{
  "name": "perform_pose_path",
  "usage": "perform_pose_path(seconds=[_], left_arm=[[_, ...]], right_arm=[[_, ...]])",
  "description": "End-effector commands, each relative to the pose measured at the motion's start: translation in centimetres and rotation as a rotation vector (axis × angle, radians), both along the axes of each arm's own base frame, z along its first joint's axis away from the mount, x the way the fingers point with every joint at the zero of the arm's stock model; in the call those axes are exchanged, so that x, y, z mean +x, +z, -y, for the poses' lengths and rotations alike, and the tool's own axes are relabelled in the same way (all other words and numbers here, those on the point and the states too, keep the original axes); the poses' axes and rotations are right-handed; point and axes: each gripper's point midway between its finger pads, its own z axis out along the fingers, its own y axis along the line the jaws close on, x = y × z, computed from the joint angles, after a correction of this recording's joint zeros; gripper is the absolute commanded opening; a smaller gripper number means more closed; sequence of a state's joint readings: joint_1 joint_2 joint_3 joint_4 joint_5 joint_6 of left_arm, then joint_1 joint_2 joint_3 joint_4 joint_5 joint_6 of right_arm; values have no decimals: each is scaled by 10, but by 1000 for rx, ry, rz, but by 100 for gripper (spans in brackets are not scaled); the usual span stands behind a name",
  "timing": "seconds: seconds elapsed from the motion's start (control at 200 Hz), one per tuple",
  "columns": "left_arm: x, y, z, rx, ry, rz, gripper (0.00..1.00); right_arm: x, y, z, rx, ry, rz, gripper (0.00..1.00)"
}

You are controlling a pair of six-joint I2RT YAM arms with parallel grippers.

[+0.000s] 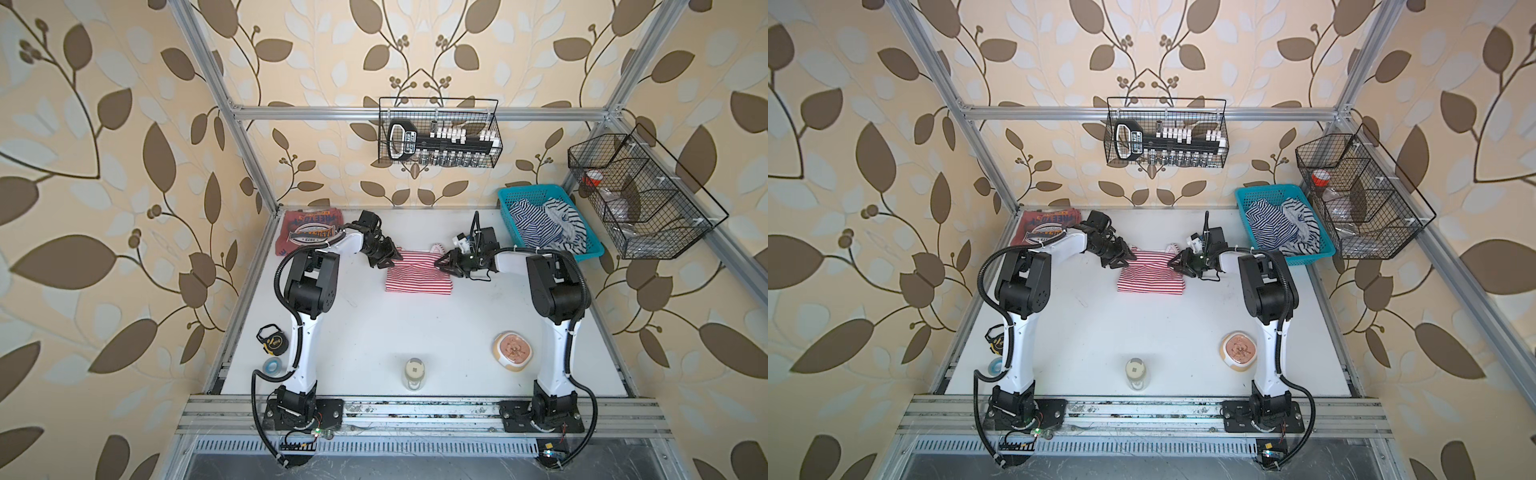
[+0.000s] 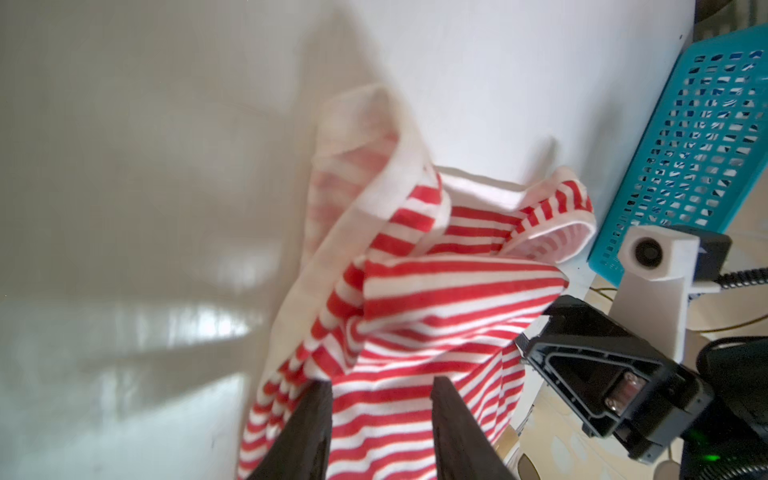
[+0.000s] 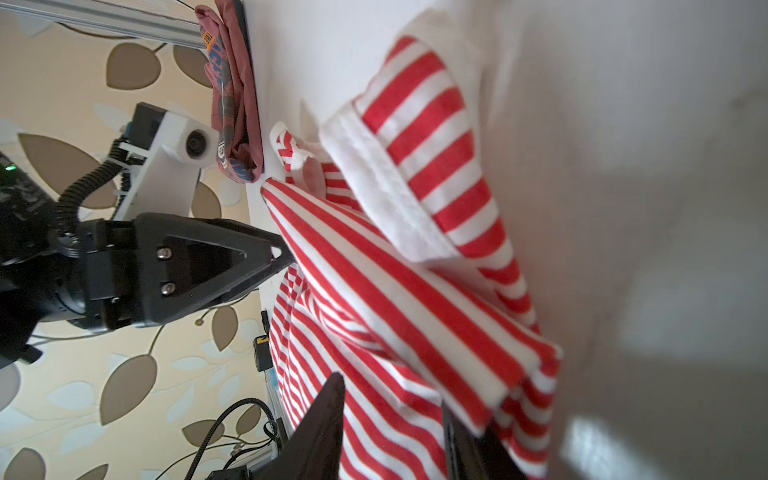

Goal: Fold and stack the tank tops

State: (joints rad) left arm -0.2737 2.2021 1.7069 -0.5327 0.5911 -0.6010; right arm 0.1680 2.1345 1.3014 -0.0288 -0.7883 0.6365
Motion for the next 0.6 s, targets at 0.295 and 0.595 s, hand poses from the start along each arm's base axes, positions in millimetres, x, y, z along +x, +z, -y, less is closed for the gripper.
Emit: perform_pose_path(seconds=[0.295,0.595], left_arm=[[-49,40,-44,234,-107,114,66],[-38,-7,-28,159,-88,60,74]], right_arm=[[-39,73,18,-11,27,148,47],[-51,45,47,-83,-12,95,50]])
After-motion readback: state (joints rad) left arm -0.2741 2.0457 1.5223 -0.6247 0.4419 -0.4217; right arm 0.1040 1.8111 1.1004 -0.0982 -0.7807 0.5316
